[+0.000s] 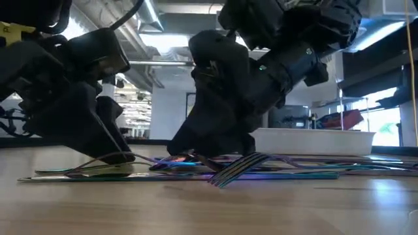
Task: Sort silverware
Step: Put the blue teaspoon on the white silverware tray
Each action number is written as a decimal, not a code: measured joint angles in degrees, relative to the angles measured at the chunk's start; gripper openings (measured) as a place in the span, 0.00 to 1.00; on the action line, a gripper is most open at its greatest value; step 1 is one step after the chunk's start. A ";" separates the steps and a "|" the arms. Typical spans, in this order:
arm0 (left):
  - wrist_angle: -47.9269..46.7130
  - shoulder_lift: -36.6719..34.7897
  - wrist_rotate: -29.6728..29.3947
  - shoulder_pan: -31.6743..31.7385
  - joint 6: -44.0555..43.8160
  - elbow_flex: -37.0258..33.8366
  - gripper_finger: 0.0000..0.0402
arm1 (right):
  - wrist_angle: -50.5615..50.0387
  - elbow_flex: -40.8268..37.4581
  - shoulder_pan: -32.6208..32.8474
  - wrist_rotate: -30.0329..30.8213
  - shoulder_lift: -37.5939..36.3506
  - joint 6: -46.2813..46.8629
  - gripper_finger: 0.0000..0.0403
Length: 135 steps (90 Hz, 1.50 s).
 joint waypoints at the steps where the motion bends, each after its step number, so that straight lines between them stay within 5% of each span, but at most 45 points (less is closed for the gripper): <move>1: -0.01 0.01 0.00 0.00 0.04 0.00 0.38 | -0.07 0.00 0.00 -0.11 0.00 0.00 0.24; 61: 0.79 -0.41 -1.15 0.02 -0.25 -0.23 0.38 | -2.62 0.16 -0.08 -2.30 -0.02 4.02 0.01; 80: 1.49 -3.69 -10.50 0.27 -1.53 -0.28 0.38 | -10.87 1.56 -1.88 -3.38 -2.76 5.46 0.00; 101: -1.57 -7.63 -15.85 0.65 -2.78 -0.78 0.38 | -30.68 -0.66 -4.79 1.44 -16.37 -0.82 0.00; 120: -2.24 -8.39 -16.50 0.49 -3.62 -1.62 0.38 | -34.41 -9.83 -10.47 5.52 -34.61 -1.09 0.00; 135: -2.14 -8.39 -16.74 0.22 -3.55 -1.62 0.38 | -33.98 -16.72 -21.58 6.52 -49.03 -1.86 0.00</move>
